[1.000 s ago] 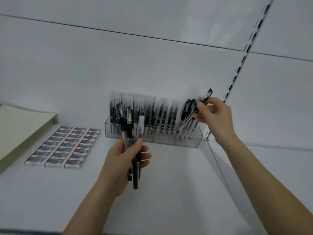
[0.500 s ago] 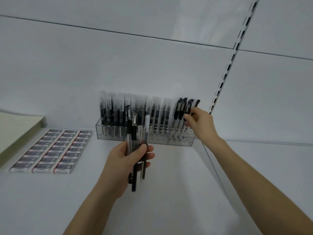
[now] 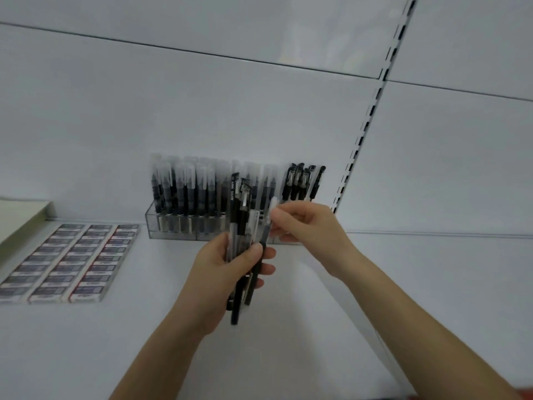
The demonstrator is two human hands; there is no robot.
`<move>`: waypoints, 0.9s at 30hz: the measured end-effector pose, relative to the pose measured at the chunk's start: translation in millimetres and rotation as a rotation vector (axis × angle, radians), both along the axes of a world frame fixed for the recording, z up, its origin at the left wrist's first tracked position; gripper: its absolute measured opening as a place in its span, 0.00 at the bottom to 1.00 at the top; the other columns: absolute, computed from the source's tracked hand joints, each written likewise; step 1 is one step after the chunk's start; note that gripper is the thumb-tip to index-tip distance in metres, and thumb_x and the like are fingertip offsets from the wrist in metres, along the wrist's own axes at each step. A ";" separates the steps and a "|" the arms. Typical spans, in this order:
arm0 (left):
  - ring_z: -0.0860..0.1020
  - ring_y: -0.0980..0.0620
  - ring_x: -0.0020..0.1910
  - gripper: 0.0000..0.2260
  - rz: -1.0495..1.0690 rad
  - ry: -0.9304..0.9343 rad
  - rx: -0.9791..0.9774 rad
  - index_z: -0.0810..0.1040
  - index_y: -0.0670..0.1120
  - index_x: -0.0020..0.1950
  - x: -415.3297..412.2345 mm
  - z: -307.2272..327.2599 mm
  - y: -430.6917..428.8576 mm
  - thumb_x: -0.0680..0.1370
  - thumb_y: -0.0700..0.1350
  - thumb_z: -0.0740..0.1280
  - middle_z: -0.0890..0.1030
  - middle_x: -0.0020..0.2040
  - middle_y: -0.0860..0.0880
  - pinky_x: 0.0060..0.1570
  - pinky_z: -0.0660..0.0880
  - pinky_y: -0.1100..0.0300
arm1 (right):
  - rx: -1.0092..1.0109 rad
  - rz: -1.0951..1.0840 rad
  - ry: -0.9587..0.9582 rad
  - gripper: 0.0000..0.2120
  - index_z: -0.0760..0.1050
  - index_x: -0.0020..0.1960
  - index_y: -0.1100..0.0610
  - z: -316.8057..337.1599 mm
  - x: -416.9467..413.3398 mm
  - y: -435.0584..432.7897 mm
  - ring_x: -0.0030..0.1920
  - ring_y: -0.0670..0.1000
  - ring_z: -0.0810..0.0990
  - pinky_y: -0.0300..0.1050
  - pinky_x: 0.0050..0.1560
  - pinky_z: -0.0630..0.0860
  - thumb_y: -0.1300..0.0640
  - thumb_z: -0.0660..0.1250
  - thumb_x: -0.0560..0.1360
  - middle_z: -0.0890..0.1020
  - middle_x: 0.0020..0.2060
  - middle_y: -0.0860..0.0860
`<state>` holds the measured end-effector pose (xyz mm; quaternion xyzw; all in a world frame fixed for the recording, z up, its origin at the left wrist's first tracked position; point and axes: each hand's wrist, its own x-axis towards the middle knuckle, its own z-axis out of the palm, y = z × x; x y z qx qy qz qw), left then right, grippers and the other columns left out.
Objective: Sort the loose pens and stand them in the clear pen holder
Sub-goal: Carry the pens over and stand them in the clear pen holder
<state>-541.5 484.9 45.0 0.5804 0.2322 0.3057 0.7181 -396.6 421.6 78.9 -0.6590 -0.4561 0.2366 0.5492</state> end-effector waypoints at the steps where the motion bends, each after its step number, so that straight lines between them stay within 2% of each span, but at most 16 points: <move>1: 0.83 0.53 0.37 0.07 -0.003 -0.001 0.007 0.76 0.42 0.54 1.4 -0.4 -1.0 0.76 0.39 0.63 0.85 0.42 0.47 0.32 0.77 0.66 | 0.007 0.007 0.028 0.05 0.79 0.39 0.51 1.2 -0.6 -0.8 0.36 0.42 0.82 0.36 0.40 0.79 0.57 0.67 0.73 0.83 0.31 0.44; 5: 0.84 0.50 0.40 0.08 0.049 -0.018 -0.043 0.75 0.39 0.54 0.1 -4.5 3.5 0.77 0.39 0.63 0.85 0.44 0.44 0.34 0.79 0.64 | 0.038 0.007 0.117 0.03 0.78 0.40 0.57 6.3 5.8 0.3 0.34 0.46 0.82 0.37 0.36 0.78 0.60 0.68 0.73 0.84 0.33 0.49; 8: 0.84 0.49 0.41 0.07 0.187 -0.043 -0.118 0.76 0.39 0.51 -8.5 -7.4 12.6 0.77 0.40 0.63 0.83 0.45 0.42 0.36 0.81 0.61 | 0.156 -0.090 0.139 0.03 0.76 0.43 0.59 14.3 14.3 10.3 0.33 0.48 0.83 0.37 0.34 0.78 0.59 0.66 0.74 0.84 0.33 0.52; 10: 0.82 0.51 0.38 0.05 0.281 -0.027 -0.138 0.76 0.42 0.47 -17.0 -9.7 18.4 0.76 0.42 0.64 0.81 0.42 0.45 0.34 0.81 0.61 | 0.252 -0.193 0.094 0.03 0.73 0.43 0.58 20.2 19.0 21.1 0.32 0.46 0.83 0.36 0.33 0.79 0.60 0.66 0.75 0.83 0.31 0.50; 12: 0.78 0.54 0.32 0.05 0.334 0.002 -0.122 0.76 0.43 0.44 -24.9 -10.1 22.1 0.76 0.44 0.65 0.78 0.36 0.48 0.29 0.78 0.64 | 0.288 -0.258 -0.009 0.03 0.72 0.44 0.55 23.2 21.6 34.8 0.34 0.46 0.83 0.40 0.39 0.81 0.60 0.66 0.75 0.82 0.33 0.51; 14: 0.73 0.55 0.28 0.06 0.346 0.009 -0.121 0.76 0.41 0.45 -31.0 -10.4 24.6 0.76 0.45 0.65 0.75 0.31 0.50 0.27 0.73 0.64 | 0.273 -0.276 -0.112 0.03 0.72 0.44 0.53 22.1 22.8 49.9 0.38 0.50 0.83 0.48 0.46 0.81 0.58 0.66 0.75 0.81 0.35 0.50; 17: 0.71 0.53 0.30 0.04 0.344 0.030 -0.106 0.77 0.41 0.46 -36.9 -13.2 27.0 0.76 0.41 0.65 0.74 0.30 0.49 0.31 0.71 0.60 | 0.227 -0.261 -0.237 0.03 0.71 0.47 0.54 18.2 23.1 70.1 0.42 0.53 0.83 0.51 0.49 0.80 0.56 0.65 0.76 0.81 0.38 0.49; 21: 0.74 0.51 0.30 0.03 0.336 0.042 -0.042 0.78 0.40 0.46 -42.8 -16.0 26.7 0.75 0.38 0.66 0.77 0.29 0.48 0.32 0.73 0.59 | 0.153 -0.204 -0.377 0.04 0.71 0.45 0.54 10.2 23.4 85.3 0.42 0.53 0.81 0.53 0.48 0.79 0.55 0.65 0.76 0.80 0.38 0.49; 25: 0.80 0.56 0.31 0.03 0.290 -0.008 -0.034 0.78 0.42 0.47 -45.2 -13.9 24.8 0.76 0.38 0.64 0.84 0.35 0.49 0.28 0.75 0.65 | 0.037 -0.145 -0.435 0.08 0.69 0.39 0.49 -4.1 15.7 89.5 0.42 0.55 0.81 0.54 0.48 0.79 0.56 0.65 0.76 0.79 0.36 0.50; 27: 0.82 0.55 0.32 0.03 0.268 -0.020 -0.046 0.77 0.44 0.48 -45.1 -12.8 23.3 0.76 0.40 0.64 0.85 0.37 0.48 0.28 0.76 0.65 | 0.015 -0.152 -0.414 0.06 0.71 0.41 0.51 -5.9 15.0 90.4 0.42 0.55 0.81 0.53 0.49 0.79 0.55 0.65 0.76 0.80 0.38 0.52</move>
